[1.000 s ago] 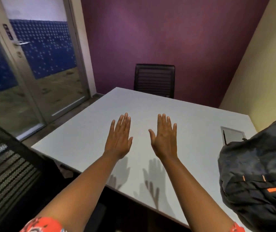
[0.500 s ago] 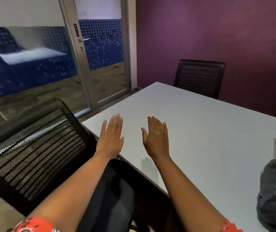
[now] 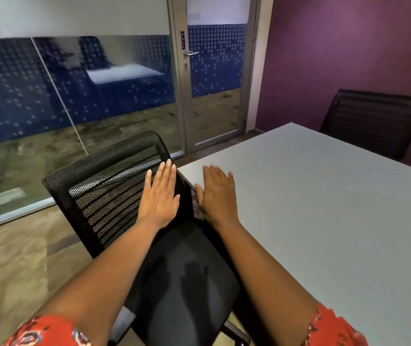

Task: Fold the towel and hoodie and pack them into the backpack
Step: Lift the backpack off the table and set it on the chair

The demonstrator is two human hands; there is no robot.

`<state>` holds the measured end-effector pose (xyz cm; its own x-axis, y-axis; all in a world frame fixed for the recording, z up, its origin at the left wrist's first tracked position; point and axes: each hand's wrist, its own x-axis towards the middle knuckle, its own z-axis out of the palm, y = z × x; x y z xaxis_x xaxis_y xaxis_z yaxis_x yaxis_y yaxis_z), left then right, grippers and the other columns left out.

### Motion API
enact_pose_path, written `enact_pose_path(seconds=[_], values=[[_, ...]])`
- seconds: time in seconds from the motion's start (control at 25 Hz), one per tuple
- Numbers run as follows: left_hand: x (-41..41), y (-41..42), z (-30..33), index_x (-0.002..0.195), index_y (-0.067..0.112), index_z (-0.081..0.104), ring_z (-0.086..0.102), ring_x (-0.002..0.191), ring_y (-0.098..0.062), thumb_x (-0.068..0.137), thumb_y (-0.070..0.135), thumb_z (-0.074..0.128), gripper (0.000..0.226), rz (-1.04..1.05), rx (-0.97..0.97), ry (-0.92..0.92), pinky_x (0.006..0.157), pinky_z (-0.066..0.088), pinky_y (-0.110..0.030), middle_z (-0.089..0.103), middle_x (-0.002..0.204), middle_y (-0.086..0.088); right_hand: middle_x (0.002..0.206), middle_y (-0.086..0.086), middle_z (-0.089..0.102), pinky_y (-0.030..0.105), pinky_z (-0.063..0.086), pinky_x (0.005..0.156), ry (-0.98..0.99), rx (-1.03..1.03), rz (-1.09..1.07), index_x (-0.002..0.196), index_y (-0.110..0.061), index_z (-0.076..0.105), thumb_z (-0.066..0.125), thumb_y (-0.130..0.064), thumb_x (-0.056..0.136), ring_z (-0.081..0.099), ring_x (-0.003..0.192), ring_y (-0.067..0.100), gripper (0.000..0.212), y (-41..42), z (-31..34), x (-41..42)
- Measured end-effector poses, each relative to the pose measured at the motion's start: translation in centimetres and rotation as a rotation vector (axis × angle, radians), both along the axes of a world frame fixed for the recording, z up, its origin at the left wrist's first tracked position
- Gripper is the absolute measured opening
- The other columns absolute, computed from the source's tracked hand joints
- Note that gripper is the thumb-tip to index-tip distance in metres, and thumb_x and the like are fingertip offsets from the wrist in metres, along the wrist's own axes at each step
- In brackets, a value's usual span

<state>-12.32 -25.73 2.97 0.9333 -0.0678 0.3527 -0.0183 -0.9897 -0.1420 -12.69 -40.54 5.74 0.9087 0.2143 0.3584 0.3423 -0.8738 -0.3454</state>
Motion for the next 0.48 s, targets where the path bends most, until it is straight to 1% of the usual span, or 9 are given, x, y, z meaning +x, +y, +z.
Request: enact_pose_path(seconds=[0.16,0.32,0.48], values=[[-0.7,4.1,0.2,0.146,0.007,-0.013,-0.013,0.144,-0.02,0.097,0.036,0.032,0.072,0.062,-0.021,-0.024,0.117,-0.008,-0.041,-0.016,0.156,-0.008,0.148,0.012,0.036,0.045,0.013,0.116,-0.033,0.003,0.082,0.143,-0.006,0.033,0.039,-0.027,0.098,0.028,0.14,0.025,0.049,4.1,0.6,-0.2],[-0.2,8.8,0.6,0.144,0.007,-0.016,-0.013,0.144,-0.02,0.097,0.037,0.03,0.072,0.104,-0.021,-0.055,0.116,-0.007,-0.042,-0.017,0.156,-0.009,0.151,0.012,0.031,0.045,0.012,0.116,-0.019,-0.024,0.114,0.145,-0.006,0.027,0.036,-0.028,0.099,0.024,0.142,0.025,0.051,8.7,0.7,0.2],[1.1,14.9,0.8,0.147,0.007,-0.009,-0.011,0.145,-0.021,0.096,0.036,0.034,0.073,0.133,-0.031,-0.07,0.116,-0.007,-0.044,-0.013,0.157,-0.009,0.15,0.012,0.033,0.045,0.014,0.116,-0.035,-0.066,0.093,0.145,-0.007,0.027,0.037,-0.029,0.099,0.026,0.141,0.025,0.052,14.5,0.6,1.6]])
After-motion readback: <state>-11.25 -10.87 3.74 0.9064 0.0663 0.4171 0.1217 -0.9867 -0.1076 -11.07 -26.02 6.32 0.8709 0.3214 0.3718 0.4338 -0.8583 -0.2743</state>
